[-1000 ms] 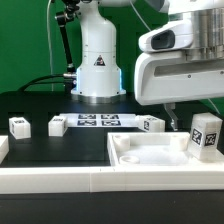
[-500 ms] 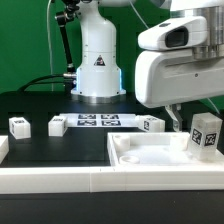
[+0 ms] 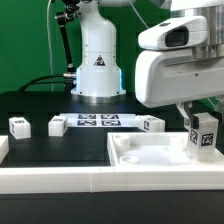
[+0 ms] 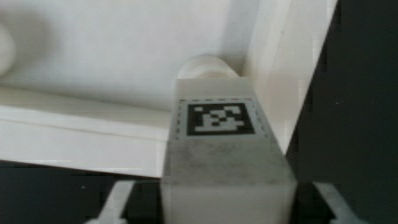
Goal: Assemble square table
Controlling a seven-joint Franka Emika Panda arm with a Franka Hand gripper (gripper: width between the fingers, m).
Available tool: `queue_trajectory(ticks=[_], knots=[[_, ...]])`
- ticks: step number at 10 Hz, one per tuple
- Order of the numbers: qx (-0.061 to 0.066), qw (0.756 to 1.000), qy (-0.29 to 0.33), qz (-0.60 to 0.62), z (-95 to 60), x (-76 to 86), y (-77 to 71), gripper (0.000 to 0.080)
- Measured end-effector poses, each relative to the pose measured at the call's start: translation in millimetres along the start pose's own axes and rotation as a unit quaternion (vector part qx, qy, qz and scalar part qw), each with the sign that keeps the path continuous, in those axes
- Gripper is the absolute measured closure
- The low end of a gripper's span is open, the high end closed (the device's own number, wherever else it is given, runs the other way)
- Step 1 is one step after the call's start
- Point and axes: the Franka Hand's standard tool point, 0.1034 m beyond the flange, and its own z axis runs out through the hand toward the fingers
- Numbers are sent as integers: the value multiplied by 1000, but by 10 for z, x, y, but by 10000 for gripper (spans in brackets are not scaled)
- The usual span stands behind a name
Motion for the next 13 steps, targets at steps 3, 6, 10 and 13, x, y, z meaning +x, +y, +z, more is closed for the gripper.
queue_trajectory(ticks=[3,6,10,13], knots=[[2,991,9,133,-2,-12,32,511],[0,948,25,317,-4,-71,38,509],[-2,865,28,501,3,-92,43,509],[2,805,24,593,5,-104,53,509]])
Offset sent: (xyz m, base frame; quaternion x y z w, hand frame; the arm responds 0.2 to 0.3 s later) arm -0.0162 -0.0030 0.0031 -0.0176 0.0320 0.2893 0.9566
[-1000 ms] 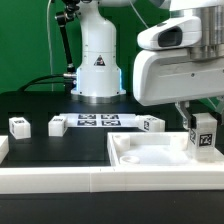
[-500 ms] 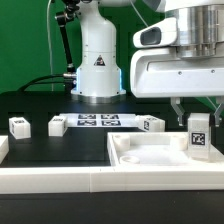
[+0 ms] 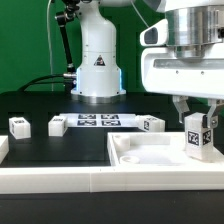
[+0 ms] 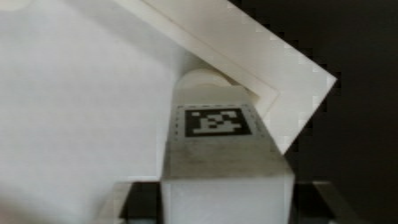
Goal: Assemble square table
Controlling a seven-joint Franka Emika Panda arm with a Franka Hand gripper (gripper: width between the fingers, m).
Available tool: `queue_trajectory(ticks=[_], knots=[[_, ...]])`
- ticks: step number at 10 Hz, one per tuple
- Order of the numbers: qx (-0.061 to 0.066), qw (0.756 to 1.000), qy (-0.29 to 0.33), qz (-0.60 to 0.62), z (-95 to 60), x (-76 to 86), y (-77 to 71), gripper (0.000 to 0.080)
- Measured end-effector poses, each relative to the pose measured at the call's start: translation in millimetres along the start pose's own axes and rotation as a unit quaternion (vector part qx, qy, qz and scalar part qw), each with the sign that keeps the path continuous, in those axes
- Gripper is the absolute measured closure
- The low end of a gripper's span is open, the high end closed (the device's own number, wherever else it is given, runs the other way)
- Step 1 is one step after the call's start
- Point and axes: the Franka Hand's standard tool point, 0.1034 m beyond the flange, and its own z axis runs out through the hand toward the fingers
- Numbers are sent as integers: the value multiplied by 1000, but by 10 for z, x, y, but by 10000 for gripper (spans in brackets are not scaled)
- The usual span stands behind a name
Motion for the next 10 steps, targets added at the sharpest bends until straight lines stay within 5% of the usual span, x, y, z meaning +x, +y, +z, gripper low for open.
queue_trajectory(ticks=[4,6,10], knots=[[-1,1000,-1,15,11,-3,5,507],[-11,998,-5,-61,7,1,8,188],[-9,978,-6,-208,7,-1,-7,152]])
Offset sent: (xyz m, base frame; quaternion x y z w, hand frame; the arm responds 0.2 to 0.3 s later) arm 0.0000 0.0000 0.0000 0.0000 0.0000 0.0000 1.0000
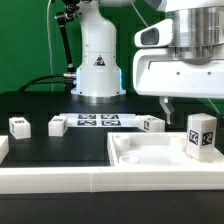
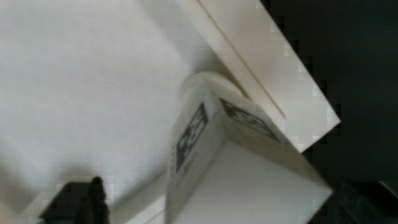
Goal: Assemble square table
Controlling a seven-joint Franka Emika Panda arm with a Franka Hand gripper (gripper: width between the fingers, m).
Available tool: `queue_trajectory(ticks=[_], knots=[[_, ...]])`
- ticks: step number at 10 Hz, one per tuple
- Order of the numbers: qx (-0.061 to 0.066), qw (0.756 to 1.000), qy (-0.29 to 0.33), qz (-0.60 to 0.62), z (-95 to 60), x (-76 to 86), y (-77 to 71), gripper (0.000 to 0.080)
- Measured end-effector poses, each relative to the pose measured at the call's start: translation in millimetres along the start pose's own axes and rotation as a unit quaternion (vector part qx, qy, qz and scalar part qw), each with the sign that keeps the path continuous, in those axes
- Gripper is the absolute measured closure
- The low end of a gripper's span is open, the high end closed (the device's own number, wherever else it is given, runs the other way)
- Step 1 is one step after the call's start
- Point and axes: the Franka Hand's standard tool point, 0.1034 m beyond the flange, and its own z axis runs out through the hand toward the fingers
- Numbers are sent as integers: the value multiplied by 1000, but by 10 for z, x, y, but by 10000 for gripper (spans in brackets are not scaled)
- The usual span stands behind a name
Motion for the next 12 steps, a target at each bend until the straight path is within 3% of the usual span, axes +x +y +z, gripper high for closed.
queue_trajectory(ticks=[4,6,12], knots=[[1,981,-1,-196,8,-47,-41,151],[1,971,-2,-239,6,-51,-45,151],[0,917,-1,-400,8,-51,-43,151]])
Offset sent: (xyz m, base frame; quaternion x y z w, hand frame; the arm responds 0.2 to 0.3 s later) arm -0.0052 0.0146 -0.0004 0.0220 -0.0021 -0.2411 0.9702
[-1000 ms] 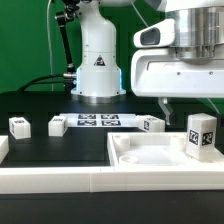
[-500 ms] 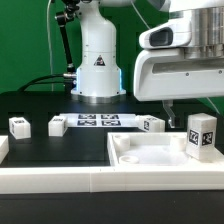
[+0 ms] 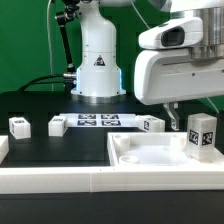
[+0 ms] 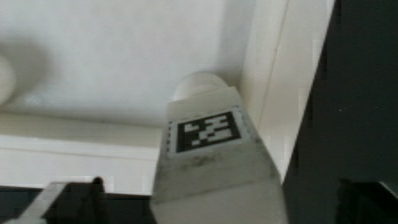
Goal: Assemble square table
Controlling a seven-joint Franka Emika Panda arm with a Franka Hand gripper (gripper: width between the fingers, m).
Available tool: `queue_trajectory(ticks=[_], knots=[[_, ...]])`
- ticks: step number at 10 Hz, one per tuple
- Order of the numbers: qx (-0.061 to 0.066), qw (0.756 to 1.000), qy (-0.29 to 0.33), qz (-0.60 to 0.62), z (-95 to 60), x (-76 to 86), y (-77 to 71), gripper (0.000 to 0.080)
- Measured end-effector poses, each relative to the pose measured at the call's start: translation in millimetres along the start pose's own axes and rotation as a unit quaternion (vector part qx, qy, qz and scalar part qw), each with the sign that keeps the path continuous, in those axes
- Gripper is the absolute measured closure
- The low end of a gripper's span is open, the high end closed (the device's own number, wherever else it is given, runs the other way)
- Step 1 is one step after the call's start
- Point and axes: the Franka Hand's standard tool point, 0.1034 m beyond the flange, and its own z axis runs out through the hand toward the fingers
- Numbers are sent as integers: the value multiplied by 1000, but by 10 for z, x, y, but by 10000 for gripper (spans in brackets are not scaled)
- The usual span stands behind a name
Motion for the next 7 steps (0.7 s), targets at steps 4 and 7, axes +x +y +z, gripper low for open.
queue_trajectory(ticks=[4,7], knots=[[0,1000,0,-9,-1,0,16,512],[1,999,0,33,-1,0,14,511]])
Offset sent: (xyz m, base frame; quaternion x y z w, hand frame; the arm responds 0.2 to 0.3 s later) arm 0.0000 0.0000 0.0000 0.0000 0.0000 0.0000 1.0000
